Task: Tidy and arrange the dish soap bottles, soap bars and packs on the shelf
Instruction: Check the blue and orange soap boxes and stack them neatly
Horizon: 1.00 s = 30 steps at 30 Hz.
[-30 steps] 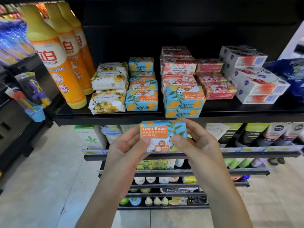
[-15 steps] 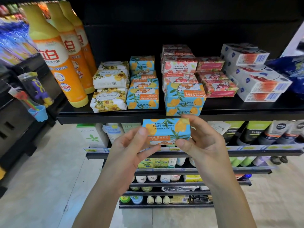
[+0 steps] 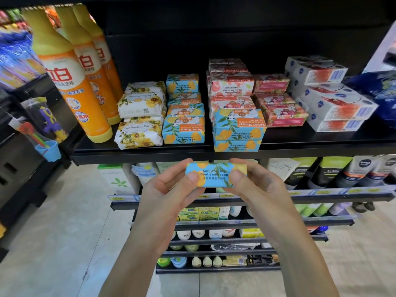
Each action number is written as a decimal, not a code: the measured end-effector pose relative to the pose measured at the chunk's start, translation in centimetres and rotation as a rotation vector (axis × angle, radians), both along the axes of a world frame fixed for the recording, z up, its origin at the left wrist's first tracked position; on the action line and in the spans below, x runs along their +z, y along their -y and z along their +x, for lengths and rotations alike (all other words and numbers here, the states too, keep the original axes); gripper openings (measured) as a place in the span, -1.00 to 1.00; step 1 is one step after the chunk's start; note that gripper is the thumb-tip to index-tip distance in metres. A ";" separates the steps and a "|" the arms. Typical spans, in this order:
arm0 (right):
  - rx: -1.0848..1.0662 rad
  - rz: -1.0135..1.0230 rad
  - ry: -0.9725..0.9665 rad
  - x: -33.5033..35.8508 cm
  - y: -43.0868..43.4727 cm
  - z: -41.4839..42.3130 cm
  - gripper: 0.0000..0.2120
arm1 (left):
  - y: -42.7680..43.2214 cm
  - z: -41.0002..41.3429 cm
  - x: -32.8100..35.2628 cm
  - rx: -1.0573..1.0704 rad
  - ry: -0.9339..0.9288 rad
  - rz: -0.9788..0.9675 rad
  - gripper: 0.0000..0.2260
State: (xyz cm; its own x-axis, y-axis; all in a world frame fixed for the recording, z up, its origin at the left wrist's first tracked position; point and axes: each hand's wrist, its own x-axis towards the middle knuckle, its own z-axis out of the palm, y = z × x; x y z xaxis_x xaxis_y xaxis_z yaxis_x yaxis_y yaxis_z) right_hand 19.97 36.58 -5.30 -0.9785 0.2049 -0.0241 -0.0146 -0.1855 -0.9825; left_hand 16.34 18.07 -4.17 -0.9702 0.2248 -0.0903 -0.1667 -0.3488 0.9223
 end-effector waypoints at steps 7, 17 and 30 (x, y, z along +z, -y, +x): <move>-0.030 -0.059 0.007 0.0 -0.2 0.0 -0.50 | -0.1 0.1 0.2 -0.014 0.010 -0.012 -0.54; 0.072 -0.162 -0.197 -0.9 -0.9 -0.1 -0.25 | 0.1 0.2 0.4 -0.087 -0.007 -0.040 -0.42; 0.123 -0.063 -0.230 -0.8 -0.9 0.3 -0.26 | 0.0 -0.5 -0.2 -0.107 0.019 -0.036 -0.65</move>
State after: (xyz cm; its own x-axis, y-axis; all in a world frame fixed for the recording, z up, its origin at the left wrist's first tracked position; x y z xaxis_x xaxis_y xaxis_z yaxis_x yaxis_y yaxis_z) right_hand 20.32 37.52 -6.08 -0.9772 0.0892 0.1925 -0.2094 -0.2603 -0.9425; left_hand 15.83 18.03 -4.35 -0.9388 0.3234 -0.1184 -0.2188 -0.2949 0.9301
